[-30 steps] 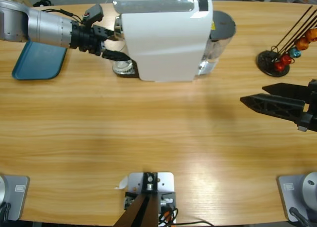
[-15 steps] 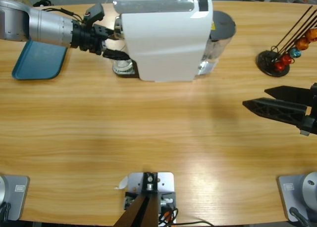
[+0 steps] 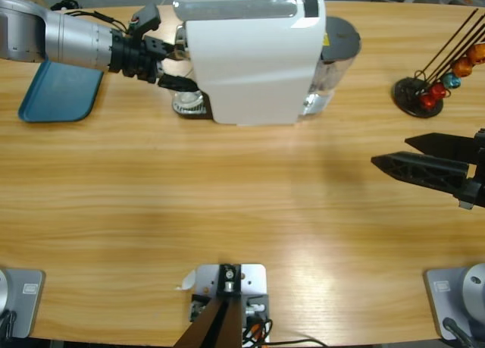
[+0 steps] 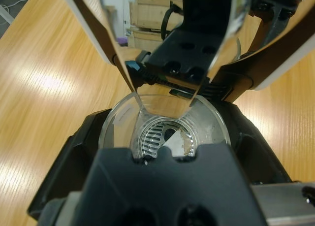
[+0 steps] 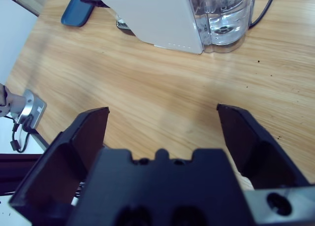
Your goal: Pour coffee
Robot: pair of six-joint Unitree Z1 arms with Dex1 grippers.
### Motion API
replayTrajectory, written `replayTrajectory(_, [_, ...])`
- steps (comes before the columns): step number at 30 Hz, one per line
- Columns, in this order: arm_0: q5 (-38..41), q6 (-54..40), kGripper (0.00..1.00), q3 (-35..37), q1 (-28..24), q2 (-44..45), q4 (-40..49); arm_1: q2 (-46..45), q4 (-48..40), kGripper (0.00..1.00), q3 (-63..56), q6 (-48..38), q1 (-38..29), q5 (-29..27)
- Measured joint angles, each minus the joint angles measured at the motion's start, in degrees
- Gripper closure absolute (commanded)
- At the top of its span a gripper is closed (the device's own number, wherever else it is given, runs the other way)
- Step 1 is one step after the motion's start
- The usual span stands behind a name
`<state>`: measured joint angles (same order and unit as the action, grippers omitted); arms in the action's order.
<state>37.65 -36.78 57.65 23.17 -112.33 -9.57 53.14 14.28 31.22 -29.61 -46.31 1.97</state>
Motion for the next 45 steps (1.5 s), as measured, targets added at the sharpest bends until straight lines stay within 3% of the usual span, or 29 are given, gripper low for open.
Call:
replayTrajectory(5, [0.0,0.06,0.226,0.03,0.0,0.0,0.0,0.0,0.0,0.0,0.0,0.0,0.0,0.0])
replayTrajectory(14, [0.0,0.07,0.014,0.06,0.0,0.0,0.0,0.0,0.25,0.0,0.0,0.0,0.0,0.0])
replayTrajectory(29, [0.0,0.06,0.004,-2.09,-0.5,0.29,0.0,-0.01,2.02,0.0,0.18,0.0,0.0,-0.21])
replayTrajectory(38, [-0.01,0.07,0.008,-4.48,-1.33,6.34,0.0,-1.14,5.89,0.008,3.25,0.0,0.0,-0.72])
replayTrajectory(39, [-0.13,0.07,0.011,-5.33,-1.59,7.55,0.0,-1.32,6.76,0.041,3.68,0.03,0.0,-0.75])
replayTrajectory(42, [-3.17,1.38,0.048,-7.34,-3.65,12.04,0.0,-1.18,11.34,0.389,8.24,1.78,0.0,-0.82])
replayTrajectory(43, [-5.12,2.6,0.059,-7.84,-4.58,13.84,0.04,-0.7,13.65,0.542,10.62,3.06,0.0,-1.06])
replayTrajectory(45, [-10.73,6.06,0.059,-8.23,-5.82,18.29,2.18,1.45,18.42,0.97,16.96,5.86,0.05,-2.18])
